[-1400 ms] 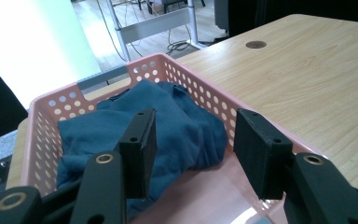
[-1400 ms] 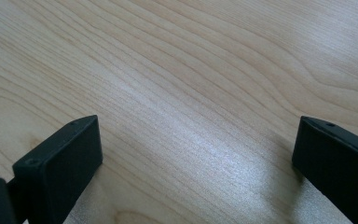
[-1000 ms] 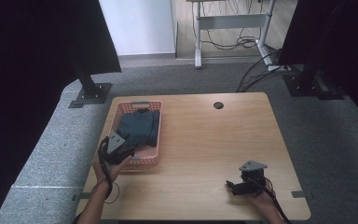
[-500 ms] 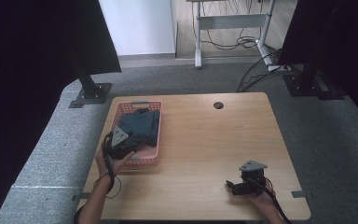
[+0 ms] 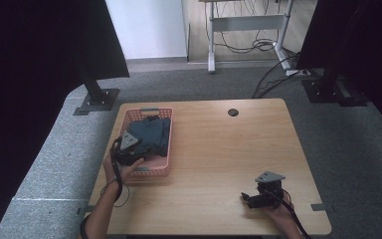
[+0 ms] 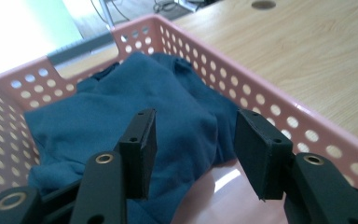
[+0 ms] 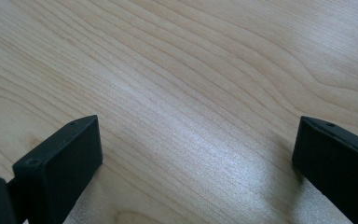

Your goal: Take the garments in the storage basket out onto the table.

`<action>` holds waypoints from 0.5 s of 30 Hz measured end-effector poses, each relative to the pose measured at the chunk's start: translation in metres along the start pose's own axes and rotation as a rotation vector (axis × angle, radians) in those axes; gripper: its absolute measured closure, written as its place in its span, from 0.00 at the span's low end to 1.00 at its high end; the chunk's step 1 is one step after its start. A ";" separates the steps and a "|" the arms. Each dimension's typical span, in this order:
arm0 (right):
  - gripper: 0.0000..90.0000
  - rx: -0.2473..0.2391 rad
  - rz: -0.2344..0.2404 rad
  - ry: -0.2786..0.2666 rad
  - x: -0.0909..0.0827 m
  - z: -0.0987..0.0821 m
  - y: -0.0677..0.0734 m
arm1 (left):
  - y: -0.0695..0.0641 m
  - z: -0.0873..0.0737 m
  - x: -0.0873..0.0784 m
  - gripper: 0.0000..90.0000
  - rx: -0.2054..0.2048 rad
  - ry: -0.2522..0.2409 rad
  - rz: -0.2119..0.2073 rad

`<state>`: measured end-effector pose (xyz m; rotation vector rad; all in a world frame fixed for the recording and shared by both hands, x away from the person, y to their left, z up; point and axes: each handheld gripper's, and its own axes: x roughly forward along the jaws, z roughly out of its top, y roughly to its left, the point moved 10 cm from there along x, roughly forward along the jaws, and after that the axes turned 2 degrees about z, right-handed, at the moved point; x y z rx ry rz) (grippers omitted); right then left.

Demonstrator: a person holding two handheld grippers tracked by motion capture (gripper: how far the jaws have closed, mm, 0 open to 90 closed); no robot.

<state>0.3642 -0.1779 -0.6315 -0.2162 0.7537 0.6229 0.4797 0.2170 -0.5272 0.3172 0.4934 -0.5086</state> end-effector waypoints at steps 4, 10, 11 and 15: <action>0.01 0.000 0.000 0.000 0.000 0.000 0.000 | 0.001 -0.002 0.004 0.55 0.002 0.027 -0.001; 0.01 0.000 0.000 0.000 0.000 0.000 0.000 | -0.002 -0.001 0.010 0.55 0.005 0.067 -0.023; 0.01 0.000 0.000 0.000 0.000 0.000 0.000 | -0.002 -0.001 0.011 0.55 0.015 0.076 -0.022; 0.01 0.000 0.000 0.000 0.000 0.000 0.000 | -0.003 0.001 0.013 0.55 0.030 0.102 -0.027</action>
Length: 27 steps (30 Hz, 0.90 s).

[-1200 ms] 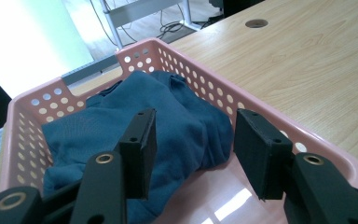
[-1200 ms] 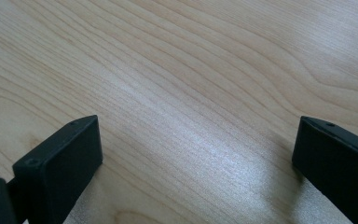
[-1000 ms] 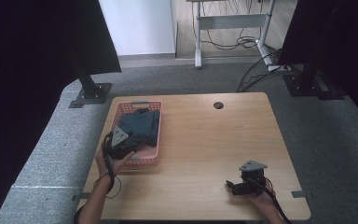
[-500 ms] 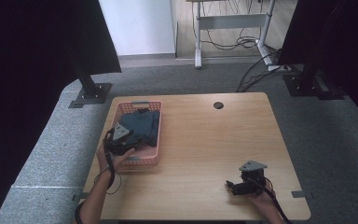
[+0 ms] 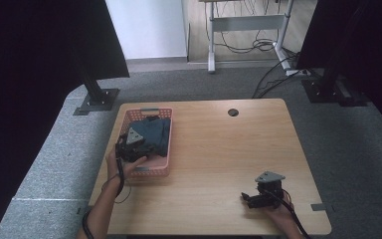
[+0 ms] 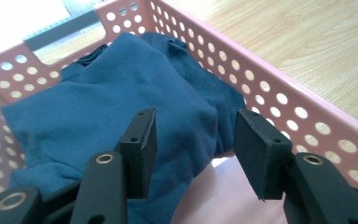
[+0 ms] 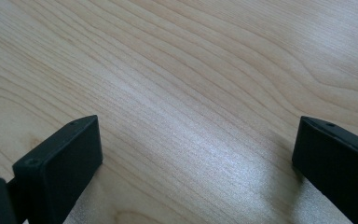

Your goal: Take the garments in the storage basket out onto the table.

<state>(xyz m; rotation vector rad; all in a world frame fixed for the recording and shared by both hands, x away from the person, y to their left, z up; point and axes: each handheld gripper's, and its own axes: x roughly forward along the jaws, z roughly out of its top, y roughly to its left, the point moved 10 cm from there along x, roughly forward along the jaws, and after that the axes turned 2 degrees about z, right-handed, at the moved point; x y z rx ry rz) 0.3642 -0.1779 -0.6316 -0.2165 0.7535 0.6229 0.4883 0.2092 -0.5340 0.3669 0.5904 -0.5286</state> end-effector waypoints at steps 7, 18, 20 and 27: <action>0.01 0.000 0.000 0.000 0.000 0.000 0.000 | 0.000 -0.004 0.004 0.55 0.040 0.046 0.009; 0.01 0.000 0.000 0.000 0.000 0.000 0.000 | 0.001 -0.010 0.011 0.55 0.135 0.129 0.024; 0.01 0.000 0.000 0.000 0.000 0.000 0.000 | 0.001 -0.011 0.013 0.54 0.152 0.145 0.030; 0.01 0.000 0.000 0.000 0.000 0.000 0.000 | 0.001 -0.013 0.019 0.55 0.195 0.180 0.051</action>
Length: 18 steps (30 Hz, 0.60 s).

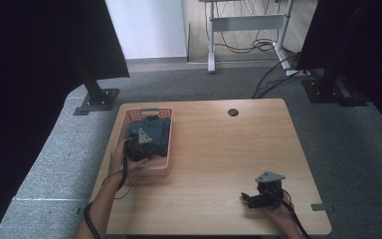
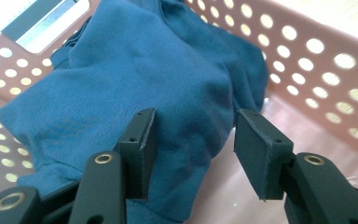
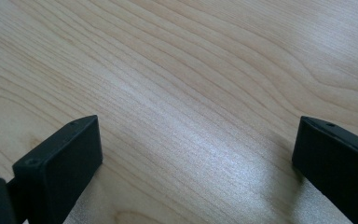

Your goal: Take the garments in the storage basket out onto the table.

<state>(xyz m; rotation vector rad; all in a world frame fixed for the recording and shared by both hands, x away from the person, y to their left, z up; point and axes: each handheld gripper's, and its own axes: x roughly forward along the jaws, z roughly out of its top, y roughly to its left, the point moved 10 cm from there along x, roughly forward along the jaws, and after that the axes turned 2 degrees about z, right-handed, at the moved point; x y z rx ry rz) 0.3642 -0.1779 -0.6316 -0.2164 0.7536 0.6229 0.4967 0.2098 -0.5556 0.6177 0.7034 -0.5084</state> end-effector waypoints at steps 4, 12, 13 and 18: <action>0.01 0.000 0.000 0.000 0.000 0.000 0.000 | 0.000 0.000 0.002 0.55 0.016 0.012 0.010; 0.01 0.000 0.000 0.000 0.000 0.000 0.000 | 0.005 -0.001 -0.002 0.55 0.021 0.007 0.046; 0.01 0.000 0.000 0.000 0.000 0.000 0.000 | 0.006 -0.001 -0.003 0.55 0.020 0.008 0.049; 0.01 0.000 0.000 0.000 0.000 0.000 0.000 | 0.011 -0.008 -0.004 0.55 0.017 0.024 0.054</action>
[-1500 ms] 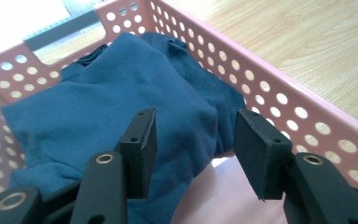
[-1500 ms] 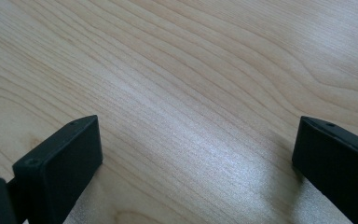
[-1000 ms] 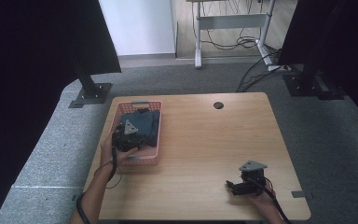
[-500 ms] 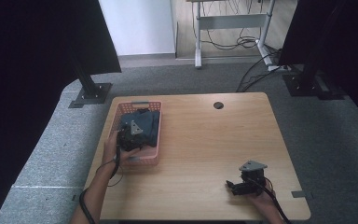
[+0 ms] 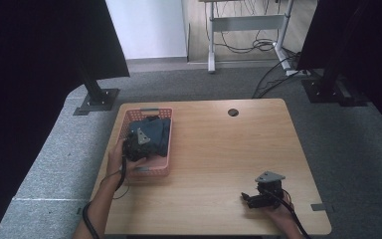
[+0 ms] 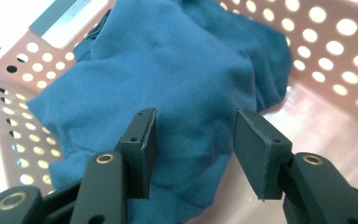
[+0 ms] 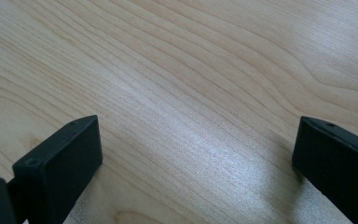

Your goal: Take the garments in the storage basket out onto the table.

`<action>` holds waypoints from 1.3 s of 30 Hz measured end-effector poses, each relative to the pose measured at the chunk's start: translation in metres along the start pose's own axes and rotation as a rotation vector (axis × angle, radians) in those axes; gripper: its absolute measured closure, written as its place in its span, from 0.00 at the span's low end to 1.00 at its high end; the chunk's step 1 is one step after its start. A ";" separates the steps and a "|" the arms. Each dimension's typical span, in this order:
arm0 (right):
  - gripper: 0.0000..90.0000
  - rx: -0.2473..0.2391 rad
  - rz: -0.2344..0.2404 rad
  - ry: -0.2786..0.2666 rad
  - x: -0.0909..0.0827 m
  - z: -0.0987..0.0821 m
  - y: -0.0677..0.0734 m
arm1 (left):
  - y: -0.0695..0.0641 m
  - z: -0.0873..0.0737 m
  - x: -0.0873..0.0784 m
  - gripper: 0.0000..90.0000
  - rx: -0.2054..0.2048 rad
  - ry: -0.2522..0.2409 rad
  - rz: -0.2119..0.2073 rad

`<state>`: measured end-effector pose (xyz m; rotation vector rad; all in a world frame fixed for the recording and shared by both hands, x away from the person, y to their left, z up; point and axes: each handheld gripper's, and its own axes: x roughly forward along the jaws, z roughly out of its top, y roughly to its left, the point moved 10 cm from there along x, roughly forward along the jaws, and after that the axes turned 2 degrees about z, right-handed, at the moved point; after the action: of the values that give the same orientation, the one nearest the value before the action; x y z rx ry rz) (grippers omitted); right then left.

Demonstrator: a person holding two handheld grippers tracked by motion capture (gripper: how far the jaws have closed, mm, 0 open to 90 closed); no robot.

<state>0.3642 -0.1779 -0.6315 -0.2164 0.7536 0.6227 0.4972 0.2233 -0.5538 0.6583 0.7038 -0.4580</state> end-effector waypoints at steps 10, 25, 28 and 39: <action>0.01 0.000 0.000 0.000 0.000 0.000 0.000 | -0.007 -0.003 0.011 0.53 0.043 0.052 -0.004; 0.01 0.001 -0.002 -0.001 0.000 0.000 0.000 | -0.014 -0.006 0.017 0.49 0.125 0.124 -0.026; 0.01 0.001 -0.002 -0.001 0.000 0.000 0.000 | -0.013 -0.005 0.016 0.49 0.125 0.133 -0.034; 0.01 0.003 -0.002 0.000 0.000 0.000 0.000 | -0.009 -0.001 0.016 0.49 0.131 0.203 -0.117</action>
<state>0.3639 -0.1779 -0.6316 -0.2143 0.7539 0.6200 0.5017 0.2148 -0.5692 0.7969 0.9132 -0.5538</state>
